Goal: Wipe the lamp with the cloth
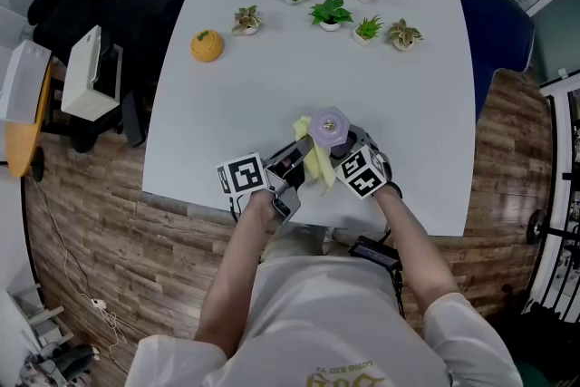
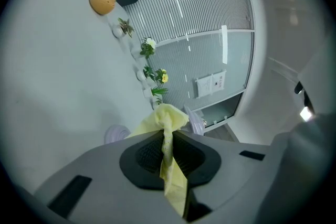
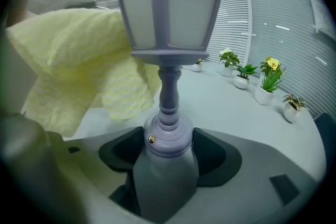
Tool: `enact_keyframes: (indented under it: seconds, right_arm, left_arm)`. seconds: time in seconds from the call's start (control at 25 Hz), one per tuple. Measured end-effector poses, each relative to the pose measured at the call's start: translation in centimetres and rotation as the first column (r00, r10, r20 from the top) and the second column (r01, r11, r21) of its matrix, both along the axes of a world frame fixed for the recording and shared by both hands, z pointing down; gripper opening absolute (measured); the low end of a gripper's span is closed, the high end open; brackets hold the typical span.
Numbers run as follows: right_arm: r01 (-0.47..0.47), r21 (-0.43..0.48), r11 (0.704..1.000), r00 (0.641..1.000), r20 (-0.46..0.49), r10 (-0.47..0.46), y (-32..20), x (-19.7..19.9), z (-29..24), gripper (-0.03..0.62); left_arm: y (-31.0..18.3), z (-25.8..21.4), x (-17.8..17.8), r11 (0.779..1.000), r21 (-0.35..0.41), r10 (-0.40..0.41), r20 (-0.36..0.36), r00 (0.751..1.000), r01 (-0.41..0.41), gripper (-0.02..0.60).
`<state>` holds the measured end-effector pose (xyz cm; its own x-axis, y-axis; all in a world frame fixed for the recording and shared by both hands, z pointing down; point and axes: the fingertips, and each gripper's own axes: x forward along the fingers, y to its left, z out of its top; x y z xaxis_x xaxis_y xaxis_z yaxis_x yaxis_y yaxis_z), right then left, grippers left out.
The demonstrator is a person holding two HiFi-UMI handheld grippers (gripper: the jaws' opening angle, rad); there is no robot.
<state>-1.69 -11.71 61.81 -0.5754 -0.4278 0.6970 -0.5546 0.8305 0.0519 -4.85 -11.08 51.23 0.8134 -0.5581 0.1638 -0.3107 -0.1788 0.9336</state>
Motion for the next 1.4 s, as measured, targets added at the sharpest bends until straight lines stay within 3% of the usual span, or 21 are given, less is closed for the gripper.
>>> enact_keyframes:
  seconds: [0.72,1.4]
  right_arm:
    - [-0.005,-0.009,1.0,1.0,-0.002,0.005,0.0,0.0,-0.1,0.318]
    - [-0.002,-0.009,1.0,1.0,0.0,0.002,0.0,-0.1,-0.1,0.318]
  left_arm:
    - [1.7,-1.2,2.2,0.997,0.03,0.069,0.023,0.997,-0.07,0.028]
    - [0.8,1.5,2.1,0.996,0.0,0.087,0.072,0.994,-0.087,0.028]
